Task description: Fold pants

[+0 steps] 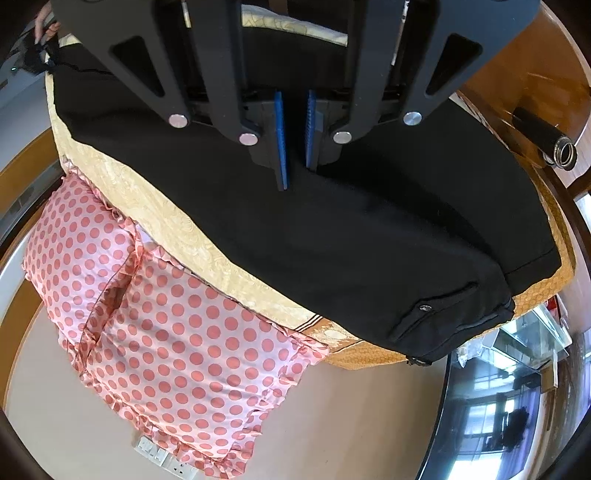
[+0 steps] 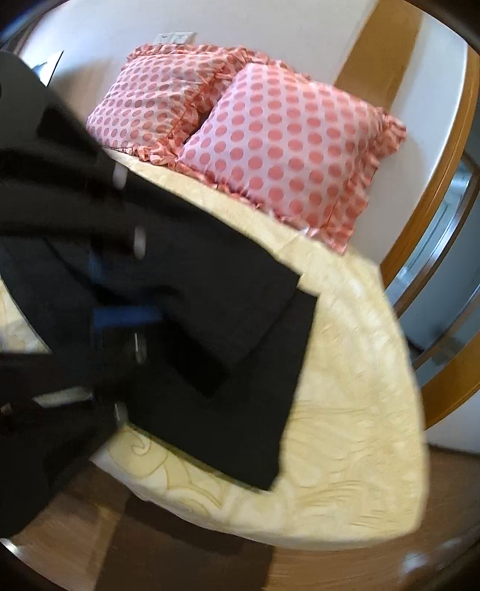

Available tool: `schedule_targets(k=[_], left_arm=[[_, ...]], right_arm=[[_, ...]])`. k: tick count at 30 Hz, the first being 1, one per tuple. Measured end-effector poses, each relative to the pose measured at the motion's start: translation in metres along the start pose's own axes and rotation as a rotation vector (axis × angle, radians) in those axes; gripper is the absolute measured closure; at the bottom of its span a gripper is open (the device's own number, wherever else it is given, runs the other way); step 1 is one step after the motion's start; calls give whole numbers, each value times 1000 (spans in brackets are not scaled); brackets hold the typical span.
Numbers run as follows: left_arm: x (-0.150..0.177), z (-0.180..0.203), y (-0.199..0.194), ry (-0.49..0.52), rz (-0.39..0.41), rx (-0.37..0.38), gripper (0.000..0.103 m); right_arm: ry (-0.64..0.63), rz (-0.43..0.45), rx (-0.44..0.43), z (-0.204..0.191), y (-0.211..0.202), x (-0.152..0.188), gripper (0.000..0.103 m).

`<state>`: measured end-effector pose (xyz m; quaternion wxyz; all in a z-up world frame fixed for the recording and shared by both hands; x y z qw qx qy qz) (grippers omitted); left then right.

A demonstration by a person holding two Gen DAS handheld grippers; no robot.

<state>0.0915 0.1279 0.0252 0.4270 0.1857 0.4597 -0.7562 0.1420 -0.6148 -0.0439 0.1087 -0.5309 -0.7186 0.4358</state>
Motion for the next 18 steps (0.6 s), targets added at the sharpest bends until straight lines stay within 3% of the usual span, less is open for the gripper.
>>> schedule_targets(k=[3, 5, 10, 18], left_arm=[[1, 2, 0, -5, -6, 11, 93], [6, 5, 2, -8, -29, 47, 91], [19, 14, 3, 24, -47, 37, 91], [19, 7, -1, -20, -36, 67, 91]], right_arm=[[16, 101, -72, 2, -27, -9, 102], [35, 165, -62, 11, -45, -14, 102], [104, 92, 17, 43, -25, -6, 102], [93, 102, 9, 40, -25, -4, 101]])
Point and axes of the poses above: each gripper's, at about its wrist camera, not at the fingertips, and y roughly the way its jaws point, z to its right, x to its underside, the point moved 5 cm from there along y, roughly the way its jaws point, and after that the axes turned 13 degrees about x, right-handed, at the moved point
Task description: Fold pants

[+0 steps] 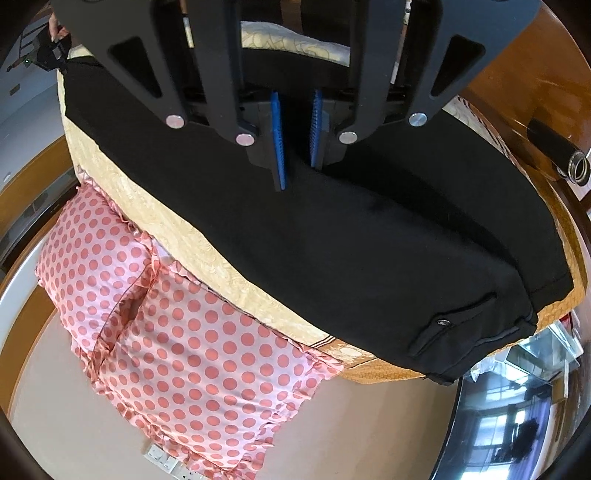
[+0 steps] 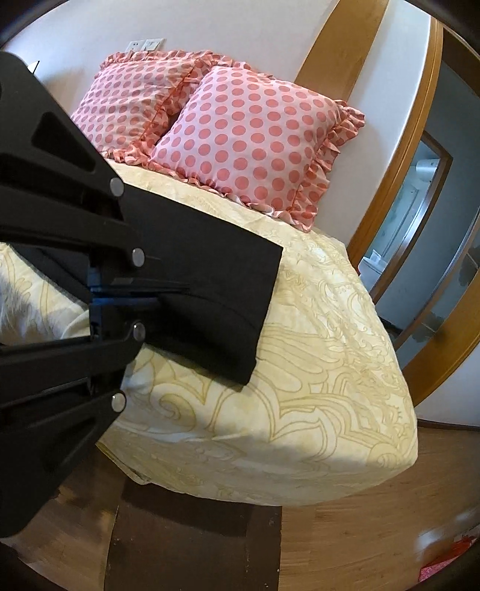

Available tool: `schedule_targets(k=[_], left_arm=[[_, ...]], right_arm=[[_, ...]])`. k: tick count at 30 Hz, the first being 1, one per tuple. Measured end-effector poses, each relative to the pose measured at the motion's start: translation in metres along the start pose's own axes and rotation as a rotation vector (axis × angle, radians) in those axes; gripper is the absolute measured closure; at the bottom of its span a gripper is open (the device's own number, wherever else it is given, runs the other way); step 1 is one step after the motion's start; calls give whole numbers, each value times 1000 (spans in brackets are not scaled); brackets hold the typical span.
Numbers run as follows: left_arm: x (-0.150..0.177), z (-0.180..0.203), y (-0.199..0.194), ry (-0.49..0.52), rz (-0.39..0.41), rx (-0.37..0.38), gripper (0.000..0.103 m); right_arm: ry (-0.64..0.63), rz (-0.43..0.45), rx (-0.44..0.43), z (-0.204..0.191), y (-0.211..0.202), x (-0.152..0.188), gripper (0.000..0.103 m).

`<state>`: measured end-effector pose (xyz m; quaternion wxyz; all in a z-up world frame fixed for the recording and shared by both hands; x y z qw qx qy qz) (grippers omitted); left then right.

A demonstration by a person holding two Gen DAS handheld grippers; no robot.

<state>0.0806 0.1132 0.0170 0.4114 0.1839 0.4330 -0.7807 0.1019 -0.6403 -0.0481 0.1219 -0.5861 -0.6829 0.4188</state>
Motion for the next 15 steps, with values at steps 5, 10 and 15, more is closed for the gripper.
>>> schedule_targets(k=[5, 10, 15], left_arm=[[1, 2, -2, -16, 46, 13, 92], [22, 12, -25, 32, 132, -7, 94], [44, 4, -28, 39, 128, -46, 94]], right_arm=[[-10, 7, -19, -5, -4, -5, 101], [-38, 31, -1, -11, -8, -10, 101], [-50, 30, 28, -11, -4, -10, 101]])
Point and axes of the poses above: each gripper's, at about its wrist camera, not at the fingertips, and y roughly the way its jaws point, z to its right, x to its underside, the point moved 5 cm from there along y, roughly the way its jaws point, and after that the axes turned 13 degrees about x, right-handed, at the moved point
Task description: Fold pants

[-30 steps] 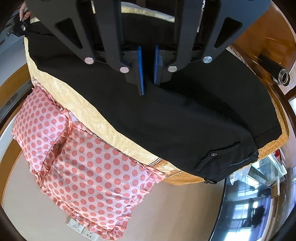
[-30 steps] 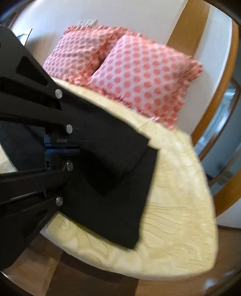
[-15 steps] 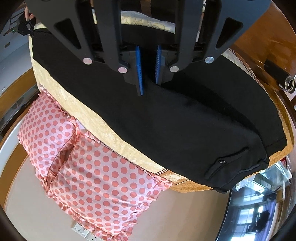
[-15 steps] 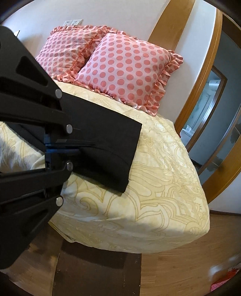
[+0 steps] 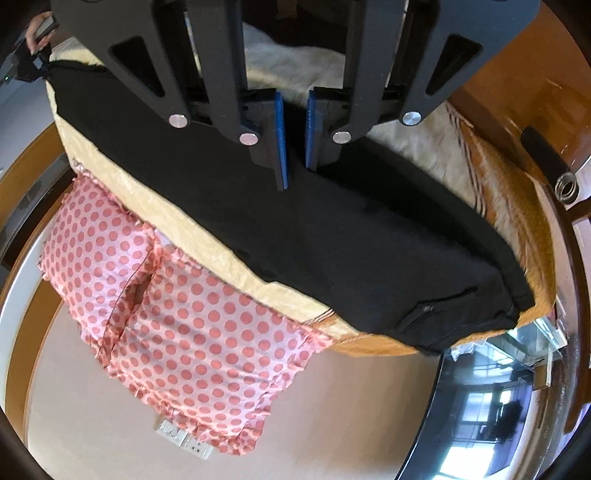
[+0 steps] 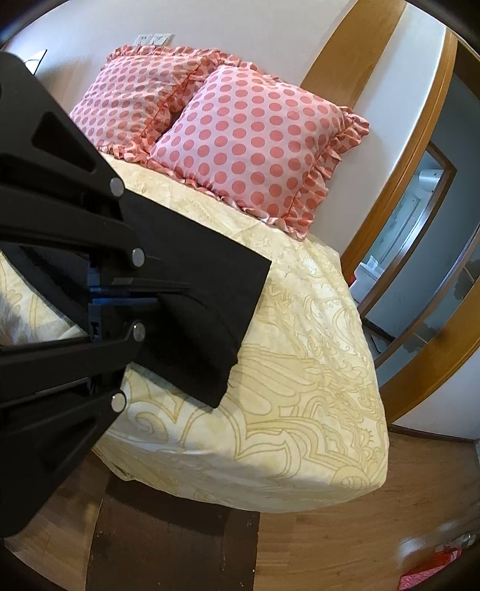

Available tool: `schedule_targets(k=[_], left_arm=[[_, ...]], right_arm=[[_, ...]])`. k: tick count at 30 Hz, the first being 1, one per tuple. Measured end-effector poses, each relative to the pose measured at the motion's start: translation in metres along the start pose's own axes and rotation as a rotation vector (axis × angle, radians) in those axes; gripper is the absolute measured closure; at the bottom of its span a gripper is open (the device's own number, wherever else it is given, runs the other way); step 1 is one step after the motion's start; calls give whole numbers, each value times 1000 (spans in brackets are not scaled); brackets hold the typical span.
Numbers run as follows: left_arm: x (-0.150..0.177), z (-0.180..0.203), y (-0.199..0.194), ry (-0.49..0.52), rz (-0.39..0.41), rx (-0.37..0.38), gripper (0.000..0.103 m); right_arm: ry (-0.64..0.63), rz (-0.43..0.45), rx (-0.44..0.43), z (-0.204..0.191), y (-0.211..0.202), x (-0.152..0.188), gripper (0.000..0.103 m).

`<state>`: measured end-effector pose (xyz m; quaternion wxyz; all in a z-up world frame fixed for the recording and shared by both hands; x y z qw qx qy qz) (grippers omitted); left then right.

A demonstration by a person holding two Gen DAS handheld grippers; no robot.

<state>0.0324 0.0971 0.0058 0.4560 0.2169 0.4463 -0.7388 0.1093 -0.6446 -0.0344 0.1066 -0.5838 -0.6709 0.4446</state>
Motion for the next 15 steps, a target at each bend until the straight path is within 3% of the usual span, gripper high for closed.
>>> schedule_targets(k=[6, 9, 12, 13, 15], left_arm=[[9, -10, 7, -3, -54, -15, 92], [4, -15, -16, 24, 4, -27, 82], [-14, -22, -49, 64, 146, -100, 57], [-24, -27, -60, 75, 202, -124, 43], [-42, -41, -65, 71, 229, -173, 39]], right_arm=[[-4, -14, 20, 5, 3, 3, 101], [-9, -16, 27, 7, 3, 6, 101], [-16, -11, 34, 6, 4, 6, 101], [-20, -9, 38, 5, 4, 6, 101], [-28, -6, 42, 4, 4, 5, 101]])
Point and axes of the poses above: each gripper's, at about its wrist camera, not at the fingertips, and y roughly the way its jaws point, z to its right, x to its underside, the point moved 5 cm from there along y, roughly the way its jaws point, and after that the axes turned 13 degrees about x, right-handed, at the moved point
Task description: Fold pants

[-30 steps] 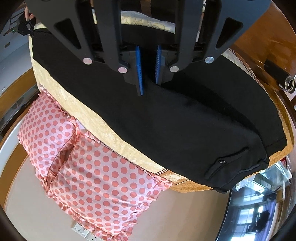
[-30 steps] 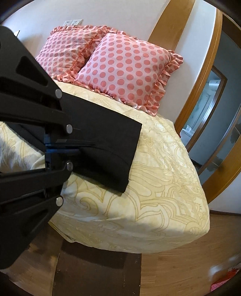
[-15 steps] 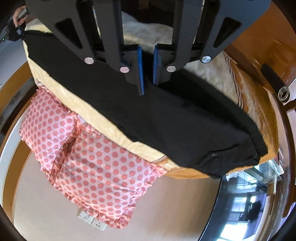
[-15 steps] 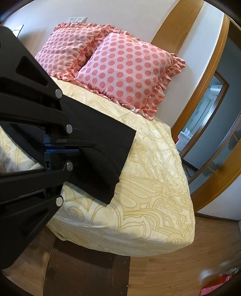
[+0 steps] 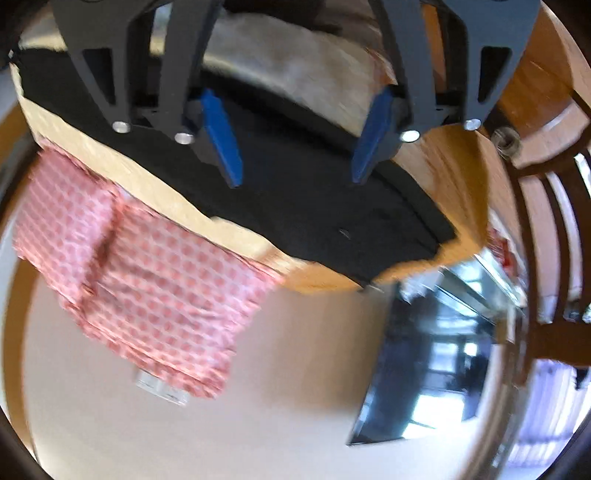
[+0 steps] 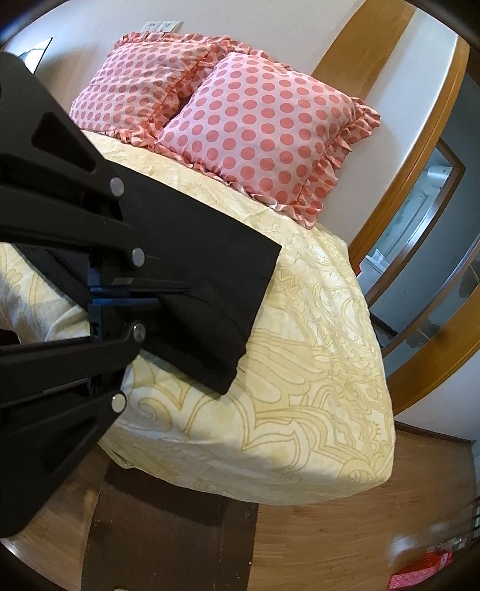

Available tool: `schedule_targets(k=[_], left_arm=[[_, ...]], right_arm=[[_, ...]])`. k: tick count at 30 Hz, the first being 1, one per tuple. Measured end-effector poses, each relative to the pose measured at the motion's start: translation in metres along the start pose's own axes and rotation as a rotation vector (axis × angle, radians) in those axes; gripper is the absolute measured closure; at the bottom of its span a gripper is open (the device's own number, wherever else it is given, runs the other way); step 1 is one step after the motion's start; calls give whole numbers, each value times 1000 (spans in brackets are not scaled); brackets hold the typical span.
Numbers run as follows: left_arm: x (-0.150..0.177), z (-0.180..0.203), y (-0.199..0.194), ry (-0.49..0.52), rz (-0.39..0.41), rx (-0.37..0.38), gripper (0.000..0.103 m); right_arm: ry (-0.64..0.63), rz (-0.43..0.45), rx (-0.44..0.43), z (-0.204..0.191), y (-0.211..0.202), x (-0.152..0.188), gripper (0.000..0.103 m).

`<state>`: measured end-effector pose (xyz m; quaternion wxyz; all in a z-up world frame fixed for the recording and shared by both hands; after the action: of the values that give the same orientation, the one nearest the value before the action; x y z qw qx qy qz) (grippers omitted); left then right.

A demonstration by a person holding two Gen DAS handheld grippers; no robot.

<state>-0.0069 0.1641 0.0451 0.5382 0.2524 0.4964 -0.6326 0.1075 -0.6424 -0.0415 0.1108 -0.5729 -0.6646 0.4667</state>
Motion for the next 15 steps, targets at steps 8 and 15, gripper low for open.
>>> schedule_targets(k=[8, 15], left_arm=[[-20, -87, 45, -280, -154, -43, 47], [-21, -112, 68, -352, -212, -35, 49]], right_arm=[[-1, 5, 7, -3, 1, 0, 101], [-13, 11, 17, -5, 0, 0, 101]])
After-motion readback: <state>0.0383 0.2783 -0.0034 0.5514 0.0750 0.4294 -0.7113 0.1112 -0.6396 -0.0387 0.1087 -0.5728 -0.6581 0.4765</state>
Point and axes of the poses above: each gripper's, at about its wrist camera, not at the fingertips, and y roughly the way its jaws point, z to its right, x to its underside, the point moved 5 cm from there along y, roughly the way its jaws point, and after that the axes turned 13 degrees about x, right-handed, at the moved point
